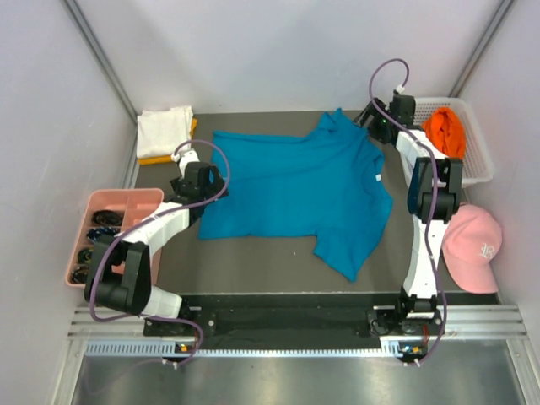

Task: Fold and stack the t-shirts
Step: Flatten out the tshirt

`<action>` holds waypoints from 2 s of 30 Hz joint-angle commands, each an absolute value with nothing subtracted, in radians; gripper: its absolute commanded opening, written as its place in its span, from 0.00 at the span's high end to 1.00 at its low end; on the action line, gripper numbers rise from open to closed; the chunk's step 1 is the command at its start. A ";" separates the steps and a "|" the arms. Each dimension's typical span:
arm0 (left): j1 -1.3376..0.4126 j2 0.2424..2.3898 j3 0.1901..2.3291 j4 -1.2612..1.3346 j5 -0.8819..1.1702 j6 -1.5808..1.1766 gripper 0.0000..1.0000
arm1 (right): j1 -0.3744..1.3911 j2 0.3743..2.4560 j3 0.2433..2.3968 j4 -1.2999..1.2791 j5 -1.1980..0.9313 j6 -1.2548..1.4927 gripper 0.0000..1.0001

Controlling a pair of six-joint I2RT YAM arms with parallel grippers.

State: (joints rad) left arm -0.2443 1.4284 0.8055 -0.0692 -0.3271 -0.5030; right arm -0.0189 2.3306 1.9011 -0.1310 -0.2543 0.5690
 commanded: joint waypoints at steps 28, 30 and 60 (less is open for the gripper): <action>-0.241 1.154 0.678 -0.104 -0.273 -0.535 0.01 | 0.310 1.356 0.956 -0.369 -0.077 0.486 0.09; -0.241 1.149 0.675 -0.106 -0.275 -0.537 0.01 | 0.351 1.249 0.864 -0.423 -0.006 0.512 0.07; -0.241 1.807 1.244 0.173 -0.198 -0.453 0.01 | 0.443 0.822 0.472 -0.500 0.038 0.703 0.05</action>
State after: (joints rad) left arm -0.2436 1.7123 1.1519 0.0669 -0.2737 -0.4831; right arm 0.4278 0.8154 0.4511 -0.5873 0.0753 0.6960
